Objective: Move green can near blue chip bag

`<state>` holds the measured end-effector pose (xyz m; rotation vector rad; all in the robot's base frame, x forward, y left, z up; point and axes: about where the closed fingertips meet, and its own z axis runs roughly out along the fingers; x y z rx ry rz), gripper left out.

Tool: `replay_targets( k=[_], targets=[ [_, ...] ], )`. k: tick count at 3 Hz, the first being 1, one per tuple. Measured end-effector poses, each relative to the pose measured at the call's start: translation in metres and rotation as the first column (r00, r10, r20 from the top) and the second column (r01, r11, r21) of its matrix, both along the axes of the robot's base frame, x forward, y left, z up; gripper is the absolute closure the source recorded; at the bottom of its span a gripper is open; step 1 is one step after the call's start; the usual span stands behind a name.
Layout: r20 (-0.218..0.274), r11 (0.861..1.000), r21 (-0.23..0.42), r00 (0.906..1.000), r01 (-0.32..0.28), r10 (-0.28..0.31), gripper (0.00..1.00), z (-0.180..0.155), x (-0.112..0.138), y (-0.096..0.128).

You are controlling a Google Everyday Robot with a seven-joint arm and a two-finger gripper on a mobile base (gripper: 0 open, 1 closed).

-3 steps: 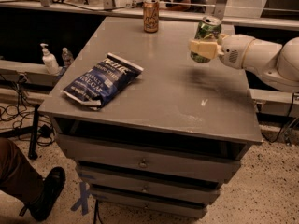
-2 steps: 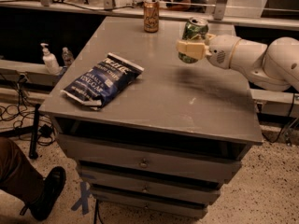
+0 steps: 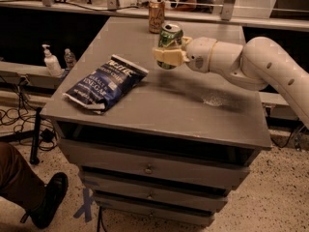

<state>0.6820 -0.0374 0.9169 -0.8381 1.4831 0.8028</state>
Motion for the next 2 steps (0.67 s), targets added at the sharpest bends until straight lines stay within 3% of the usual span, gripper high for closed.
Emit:
replay_targets(
  k=[2],
  targets=[
    [0.009,0.997,-0.051,0.9978,-0.066,0.066,1.00,-0.028,0.004,0.037]
  ],
)
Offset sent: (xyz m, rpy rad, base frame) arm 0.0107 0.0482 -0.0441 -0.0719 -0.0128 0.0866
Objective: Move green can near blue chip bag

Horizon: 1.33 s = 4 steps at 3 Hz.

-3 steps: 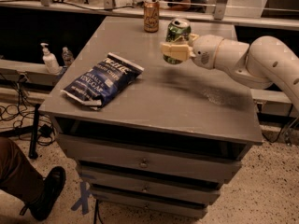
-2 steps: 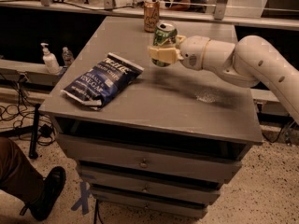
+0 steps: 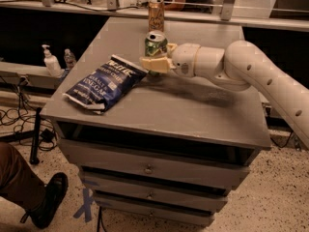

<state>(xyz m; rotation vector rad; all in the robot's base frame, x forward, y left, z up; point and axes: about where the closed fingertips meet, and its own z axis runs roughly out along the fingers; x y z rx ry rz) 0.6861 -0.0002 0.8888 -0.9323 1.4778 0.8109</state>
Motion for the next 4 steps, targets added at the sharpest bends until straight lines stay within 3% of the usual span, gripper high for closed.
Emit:
replay_targets(
  k=[1,2,4],
  targets=[
    [-0.012,1.000,0.008,0.9996,-0.026,0.026,1.00,-0.0053,-0.0013,0.0129],
    [-0.036,0.999,0.014,0.9988,-0.034,0.034,0.82,-0.0087,-0.0018,0.0179],
    [-0.062,0.999,0.022,0.9971,-0.042,0.044,0.35,-0.0103,-0.0032,0.0221]
  ],
)
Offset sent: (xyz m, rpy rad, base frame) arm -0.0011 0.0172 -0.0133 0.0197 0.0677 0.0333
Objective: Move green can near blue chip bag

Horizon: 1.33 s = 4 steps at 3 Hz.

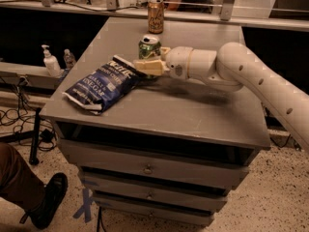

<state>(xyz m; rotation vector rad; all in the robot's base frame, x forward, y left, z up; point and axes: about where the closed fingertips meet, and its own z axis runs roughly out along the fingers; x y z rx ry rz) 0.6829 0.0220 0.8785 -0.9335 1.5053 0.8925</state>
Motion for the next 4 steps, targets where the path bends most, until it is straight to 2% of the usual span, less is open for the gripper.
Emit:
replay_targets(
  k=[1,2,4],
  targets=[
    [-0.005,1.000,0.001,1.0000,-0.001,0.001,0.12,0.000,-0.001,0.001],
    [-0.009,1.000,0.002,1.0000,-0.001,0.001,0.00,-0.001,-0.001,0.000],
    [-0.004,1.000,-0.011,0.9997,0.024,-0.024,0.00,0.002,-0.001,-0.014]
  ],
)
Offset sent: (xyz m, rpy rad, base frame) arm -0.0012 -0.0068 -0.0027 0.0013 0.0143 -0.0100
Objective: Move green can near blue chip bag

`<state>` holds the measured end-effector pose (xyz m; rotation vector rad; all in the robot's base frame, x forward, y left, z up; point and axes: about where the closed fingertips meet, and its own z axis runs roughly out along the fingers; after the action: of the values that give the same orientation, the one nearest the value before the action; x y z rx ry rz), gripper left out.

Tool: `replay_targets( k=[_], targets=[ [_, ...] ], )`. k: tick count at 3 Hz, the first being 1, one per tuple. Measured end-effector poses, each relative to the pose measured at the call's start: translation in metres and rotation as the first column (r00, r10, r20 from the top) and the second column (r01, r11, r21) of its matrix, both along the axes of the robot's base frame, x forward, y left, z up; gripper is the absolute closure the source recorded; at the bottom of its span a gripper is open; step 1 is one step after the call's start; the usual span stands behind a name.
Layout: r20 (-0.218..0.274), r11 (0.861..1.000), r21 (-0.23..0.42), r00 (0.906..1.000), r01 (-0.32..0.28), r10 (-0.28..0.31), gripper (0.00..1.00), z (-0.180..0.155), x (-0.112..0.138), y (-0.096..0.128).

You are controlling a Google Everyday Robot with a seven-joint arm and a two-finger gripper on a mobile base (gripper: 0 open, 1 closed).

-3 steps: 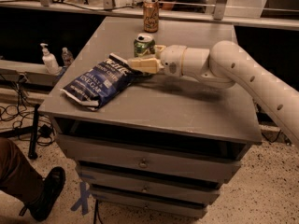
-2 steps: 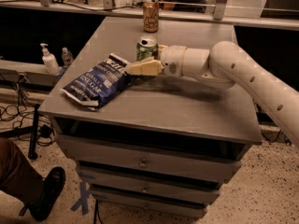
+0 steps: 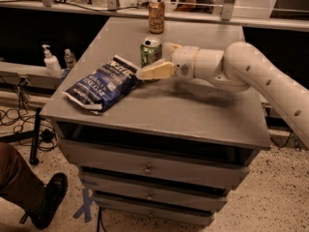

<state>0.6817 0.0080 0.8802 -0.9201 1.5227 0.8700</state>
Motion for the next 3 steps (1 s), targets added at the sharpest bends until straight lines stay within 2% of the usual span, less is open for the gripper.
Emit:
replay_targets(
  k=[1,2,3],
  targets=[
    [0.025,0.998,-0.007,0.9976,0.064,-0.064,0.00,0.013,0.006,-0.038],
    [0.085,0.984,0.020,0.9806,0.176,-0.177,0.00,0.039,0.015,-0.099],
    [0.172,0.953,0.051,0.9375,0.298,-0.303,0.00,0.075,0.015,-0.180]
  ],
)
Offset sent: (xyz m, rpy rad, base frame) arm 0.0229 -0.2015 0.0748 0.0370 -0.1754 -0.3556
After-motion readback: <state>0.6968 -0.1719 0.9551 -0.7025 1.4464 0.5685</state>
